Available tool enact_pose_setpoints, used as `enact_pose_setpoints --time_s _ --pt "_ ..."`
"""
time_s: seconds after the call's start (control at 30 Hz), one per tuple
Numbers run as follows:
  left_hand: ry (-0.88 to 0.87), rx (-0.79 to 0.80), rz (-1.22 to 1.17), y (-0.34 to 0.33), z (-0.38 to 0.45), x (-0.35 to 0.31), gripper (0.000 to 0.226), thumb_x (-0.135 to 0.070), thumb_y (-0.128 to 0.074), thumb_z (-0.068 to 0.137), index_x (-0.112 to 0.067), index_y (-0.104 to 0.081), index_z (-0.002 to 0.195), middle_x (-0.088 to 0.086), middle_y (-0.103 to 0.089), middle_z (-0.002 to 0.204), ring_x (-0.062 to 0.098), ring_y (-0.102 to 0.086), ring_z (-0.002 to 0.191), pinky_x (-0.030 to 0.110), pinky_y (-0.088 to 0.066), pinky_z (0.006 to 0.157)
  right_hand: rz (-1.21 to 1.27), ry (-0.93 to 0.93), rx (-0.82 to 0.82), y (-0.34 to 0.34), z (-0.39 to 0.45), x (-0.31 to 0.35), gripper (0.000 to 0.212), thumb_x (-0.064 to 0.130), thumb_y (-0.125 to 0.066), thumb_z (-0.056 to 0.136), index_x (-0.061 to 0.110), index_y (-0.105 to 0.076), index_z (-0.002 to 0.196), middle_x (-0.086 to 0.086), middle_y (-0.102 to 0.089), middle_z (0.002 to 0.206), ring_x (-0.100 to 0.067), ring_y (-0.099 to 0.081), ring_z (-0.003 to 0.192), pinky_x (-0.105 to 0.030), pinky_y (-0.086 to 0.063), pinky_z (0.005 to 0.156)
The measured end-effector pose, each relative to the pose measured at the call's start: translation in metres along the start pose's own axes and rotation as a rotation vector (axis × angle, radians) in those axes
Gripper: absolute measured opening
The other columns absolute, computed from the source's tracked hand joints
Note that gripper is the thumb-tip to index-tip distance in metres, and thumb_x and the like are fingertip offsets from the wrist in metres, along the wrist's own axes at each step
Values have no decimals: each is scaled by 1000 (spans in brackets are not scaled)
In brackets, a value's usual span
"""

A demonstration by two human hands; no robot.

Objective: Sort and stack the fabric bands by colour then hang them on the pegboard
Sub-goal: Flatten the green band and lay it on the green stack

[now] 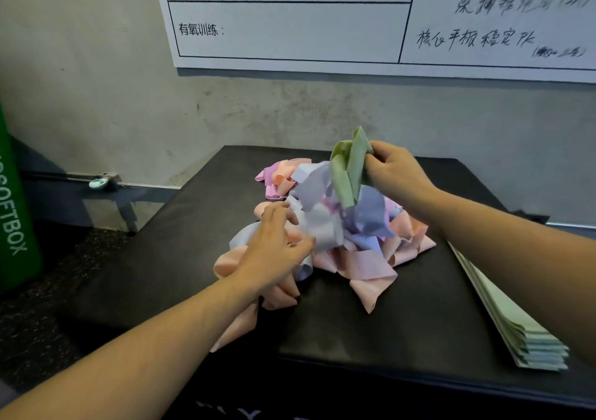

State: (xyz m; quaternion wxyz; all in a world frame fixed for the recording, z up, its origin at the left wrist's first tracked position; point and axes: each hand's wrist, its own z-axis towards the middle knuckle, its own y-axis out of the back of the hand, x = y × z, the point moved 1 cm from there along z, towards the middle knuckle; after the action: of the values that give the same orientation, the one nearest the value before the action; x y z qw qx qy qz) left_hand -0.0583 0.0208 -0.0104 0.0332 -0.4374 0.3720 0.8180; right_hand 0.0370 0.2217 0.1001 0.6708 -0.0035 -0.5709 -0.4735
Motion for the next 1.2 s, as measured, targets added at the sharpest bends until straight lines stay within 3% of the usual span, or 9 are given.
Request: enact_pose_setpoints --time_s 0.13,0.27,0.4,0.53,0.67,0.77,0.93,1.03,1.2 --pt "112 48 -249 -3 1 -25 104 -75 -77 58 -38 -26 141 -13 -43 136 10 -50 126 36 -49 103 -10 -23 78 1 -10 9 27 22 -47 101 24 -73 110 2 -72 97 -14 -63 85 -33 -54 79" --pt "149 18 -369 -2 4 -61 126 -74 -84 52 -48 -9 150 -2 -47 145 19 -56 128 49 -51 106 17 -3 196 -3 -26 25 29 24 -46 105 16 -65 125 -3 -69 108 -22 -67 98 -39 -62 82" --pt "144 -222 -759 9 7 -92 64 -21 -78 89 -27 -39 140 -9 -61 116 6 -69 102 48 -55 99 -16 6 313 2 -44 37 22 25 -47 105 22 -68 110 2 -72 97 -18 -70 85 -31 -61 74" --pt "271 -322 -850 19 4 -106 9 -23 -72 94 -19 -69 102 4 -73 100 22 -71 95 56 -55 95 -44 4 389 8 -66 34 24 26 -51 103 15 -72 105 -6 -68 90 -14 -58 79 -22 -54 70" --pt "341 -253 -869 21 -10 -118 19 -37 -77 88 -19 -75 95 7 -77 96 29 -73 99 55 -58 91 7 5 335 16 -87 27 16 29 -60 98 32 -68 111 5 -73 98 -7 -65 86 -39 -55 92" --pt "326 -174 -794 21 -19 -128 46 -62 -80 64 -31 -78 98 7 -76 103 31 -71 107 55 -59 90 179 -45 278 26 -103 27 41 30 -71 89 53 -54 119 11 -71 104 -5 -68 96 -35 -53 96" --pt "301 28 -776 22 -34 -151 54 -60 -79 65 -32 -73 112 1 -75 104 26 -71 106 50 -58 93 288 -62 226 48 -123 29 28 39 -79 80 35 -67 105 13 -74 102 -5 -70 97 -31 -55 87" --pt "250 123 -744 24 -42 -160 38 -46 -79 82 -26 -72 114 0 -70 89 20 -69 91 38 -58 80 450 -97 111 62 -132 30 10 15 -73 89 19 -64 86 4 -71 81 -15 -67 84 -34 -56 80" --pt "318 302 -778 25 -63 -177 11 -26 -65 97 -26 -69 107 0 -71 88 14 -69 77 35 -53 75 414 -164 -73 85 -143 27 11 29 -67 70 28 -58 76 -1 -61 76 -38 -65 83 -53 -55 79"
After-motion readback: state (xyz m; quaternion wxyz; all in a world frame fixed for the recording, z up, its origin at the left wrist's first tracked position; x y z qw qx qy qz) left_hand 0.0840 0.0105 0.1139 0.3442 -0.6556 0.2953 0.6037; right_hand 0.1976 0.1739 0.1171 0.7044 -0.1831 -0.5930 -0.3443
